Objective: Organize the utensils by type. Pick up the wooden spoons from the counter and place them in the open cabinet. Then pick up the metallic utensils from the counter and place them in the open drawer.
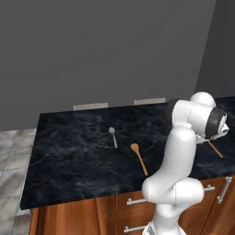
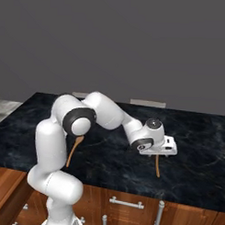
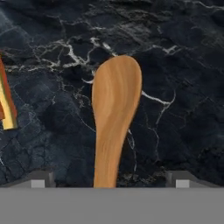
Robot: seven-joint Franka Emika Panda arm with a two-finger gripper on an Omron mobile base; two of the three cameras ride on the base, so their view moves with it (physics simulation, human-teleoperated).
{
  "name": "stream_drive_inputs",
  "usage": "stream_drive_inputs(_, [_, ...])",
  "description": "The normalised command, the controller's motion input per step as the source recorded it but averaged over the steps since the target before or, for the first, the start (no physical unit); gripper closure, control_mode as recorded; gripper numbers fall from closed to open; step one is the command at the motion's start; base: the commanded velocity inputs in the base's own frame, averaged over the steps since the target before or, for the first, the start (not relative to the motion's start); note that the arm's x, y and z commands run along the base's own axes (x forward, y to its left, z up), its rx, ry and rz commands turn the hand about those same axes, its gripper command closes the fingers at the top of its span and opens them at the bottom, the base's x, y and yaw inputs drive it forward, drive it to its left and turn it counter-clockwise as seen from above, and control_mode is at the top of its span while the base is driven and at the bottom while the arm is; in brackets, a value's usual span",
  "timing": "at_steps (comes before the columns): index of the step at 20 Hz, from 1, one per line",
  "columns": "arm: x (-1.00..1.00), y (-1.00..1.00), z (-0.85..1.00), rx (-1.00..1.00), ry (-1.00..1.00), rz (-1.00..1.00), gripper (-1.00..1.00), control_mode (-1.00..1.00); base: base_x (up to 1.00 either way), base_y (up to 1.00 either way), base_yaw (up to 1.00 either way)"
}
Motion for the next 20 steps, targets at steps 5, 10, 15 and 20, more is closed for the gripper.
stream_drive_inputs(5, [0.04,-0.15,-0.58,0.04,0.04,-0.02,1.0,-1.0,0.0,0.0,0.0])
stream_drive_inputs(10, [-0.08,-0.01,-0.81,0.04,0.0,0.0,1.0,-1.0,0.0,0.0,0.0])
stream_drive_inputs(15, [-0.17,-0.02,-0.54,-0.01,-0.01,-0.01,1.0,-1.0,0.0,0.0,0.0])
stream_drive_inputs(20, [-0.25,0.01,-0.01,-0.1,-0.01,-0.04,1.0,-1.0,0.0,0.0,0.0])
